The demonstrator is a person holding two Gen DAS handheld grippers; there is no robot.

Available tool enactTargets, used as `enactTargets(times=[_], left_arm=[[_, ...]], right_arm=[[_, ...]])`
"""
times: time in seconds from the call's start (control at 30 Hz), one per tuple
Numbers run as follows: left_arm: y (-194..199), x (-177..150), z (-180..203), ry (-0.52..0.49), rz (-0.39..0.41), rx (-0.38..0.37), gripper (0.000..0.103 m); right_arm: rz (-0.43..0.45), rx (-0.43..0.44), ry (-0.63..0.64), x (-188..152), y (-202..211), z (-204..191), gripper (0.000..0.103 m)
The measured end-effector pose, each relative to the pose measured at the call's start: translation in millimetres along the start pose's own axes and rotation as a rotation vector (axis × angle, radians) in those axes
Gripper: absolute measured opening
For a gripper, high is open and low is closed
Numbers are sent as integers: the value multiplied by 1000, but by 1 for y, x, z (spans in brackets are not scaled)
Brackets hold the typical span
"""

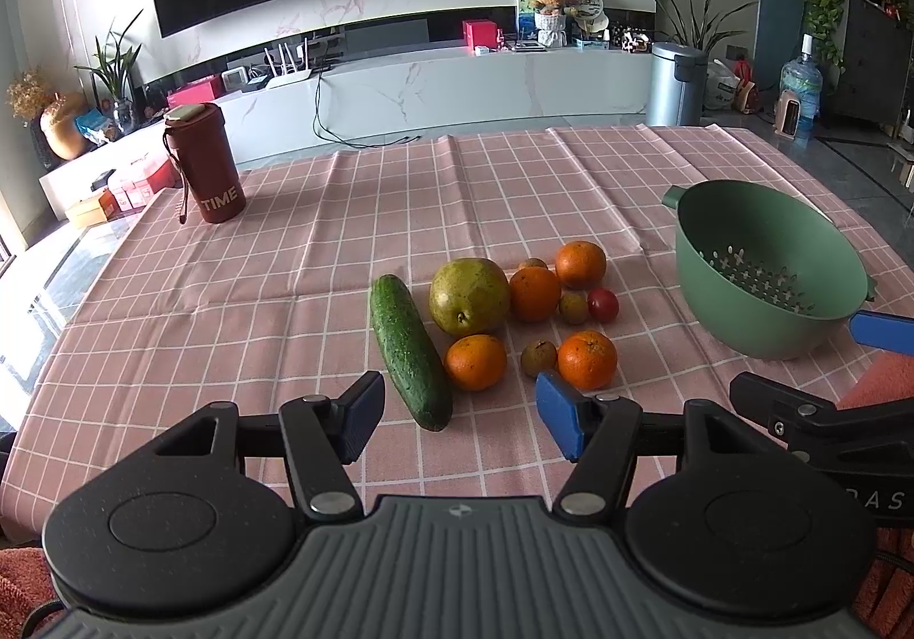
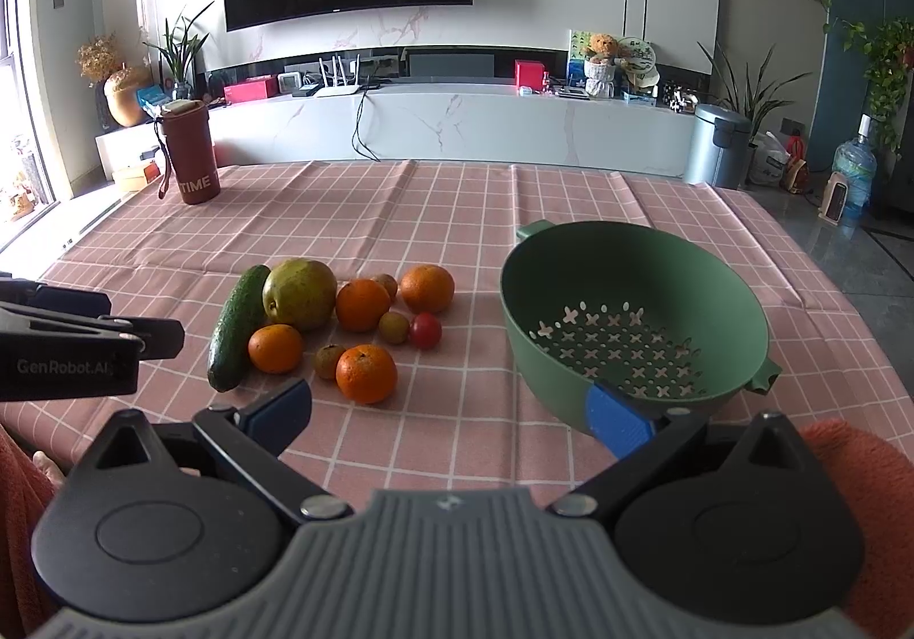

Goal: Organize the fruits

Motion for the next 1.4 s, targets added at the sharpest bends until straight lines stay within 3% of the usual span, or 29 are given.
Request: enactTargets(times=[1.4], left_arm=[[7, 4, -2, 8, 7, 1, 73]], right_arm=[[-4, -4, -5, -1, 0, 1, 99]])
Point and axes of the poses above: each gripper's, at about its wrist camera, not at the fingertips, and y roughly against the way its jaws point, z to its right, x to its top, the point moved 9 cm from there along -y, roughly the way its jaws point, and after that the axes turned 6 degrees about x, right-handed, at the moved point
